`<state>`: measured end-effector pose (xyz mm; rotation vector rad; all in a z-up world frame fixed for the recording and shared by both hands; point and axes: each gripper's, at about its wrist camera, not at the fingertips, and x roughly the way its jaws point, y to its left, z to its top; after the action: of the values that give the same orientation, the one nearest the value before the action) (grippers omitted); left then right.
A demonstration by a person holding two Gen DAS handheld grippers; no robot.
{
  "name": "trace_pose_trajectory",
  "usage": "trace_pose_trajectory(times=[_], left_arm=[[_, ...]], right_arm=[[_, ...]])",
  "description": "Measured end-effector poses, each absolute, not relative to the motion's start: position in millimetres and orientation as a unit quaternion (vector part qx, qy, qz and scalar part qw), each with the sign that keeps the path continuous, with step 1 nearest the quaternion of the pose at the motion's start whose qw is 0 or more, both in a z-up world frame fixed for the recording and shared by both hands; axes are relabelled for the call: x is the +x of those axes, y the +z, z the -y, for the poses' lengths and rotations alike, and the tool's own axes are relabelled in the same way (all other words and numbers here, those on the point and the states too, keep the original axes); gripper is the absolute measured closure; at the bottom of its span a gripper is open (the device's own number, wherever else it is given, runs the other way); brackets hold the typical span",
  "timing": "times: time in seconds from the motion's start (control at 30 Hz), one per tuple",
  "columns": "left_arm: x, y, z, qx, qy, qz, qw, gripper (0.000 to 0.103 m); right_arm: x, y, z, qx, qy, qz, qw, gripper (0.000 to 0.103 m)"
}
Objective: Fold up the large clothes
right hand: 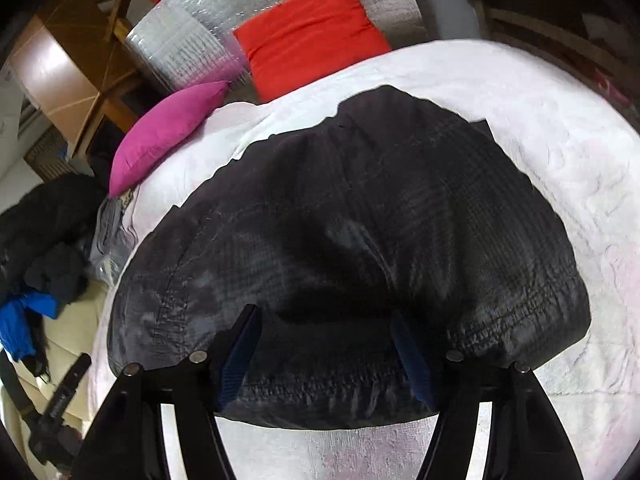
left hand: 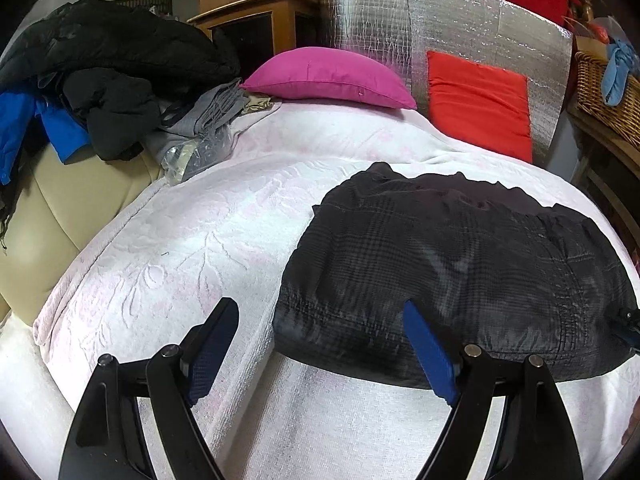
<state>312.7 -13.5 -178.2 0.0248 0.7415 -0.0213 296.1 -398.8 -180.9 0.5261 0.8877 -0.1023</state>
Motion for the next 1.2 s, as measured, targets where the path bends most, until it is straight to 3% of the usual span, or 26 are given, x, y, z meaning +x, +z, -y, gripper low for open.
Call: trace_pose_trajectory(times=[0.33, 0.63, 0.9, 1.0, 1.2], left_arm=[[317, -185, 11, -0.018, -0.041, -0.397, 0.917, 0.018], [348, -249, -15, -0.269, -0.146, -0.553, 0.775, 0.018], [366, -260, -9, -0.342, -0.128, -0.526, 0.768, 0.018], [371, -263, -14, -0.376, -0.125, -0.506, 0.766, 0.018], [379, -262, -14, -0.411, -0.130, -0.467, 0.772, 0.018]], right_arm=[[258, -157, 420, 0.314, 0.001, -0.392, 0.864, 0.032], [209, -194, 476, 0.438, -0.010, -0.420, 0.795, 0.030], [240, -232, 493, 0.517, -0.023, -0.391, 0.761, 0.027], [244, -242, 499, 0.572, -0.022, -0.331, 0.750, 0.022], [261, -246, 490, 0.577, -0.032, -0.253, 0.776, 0.015]])
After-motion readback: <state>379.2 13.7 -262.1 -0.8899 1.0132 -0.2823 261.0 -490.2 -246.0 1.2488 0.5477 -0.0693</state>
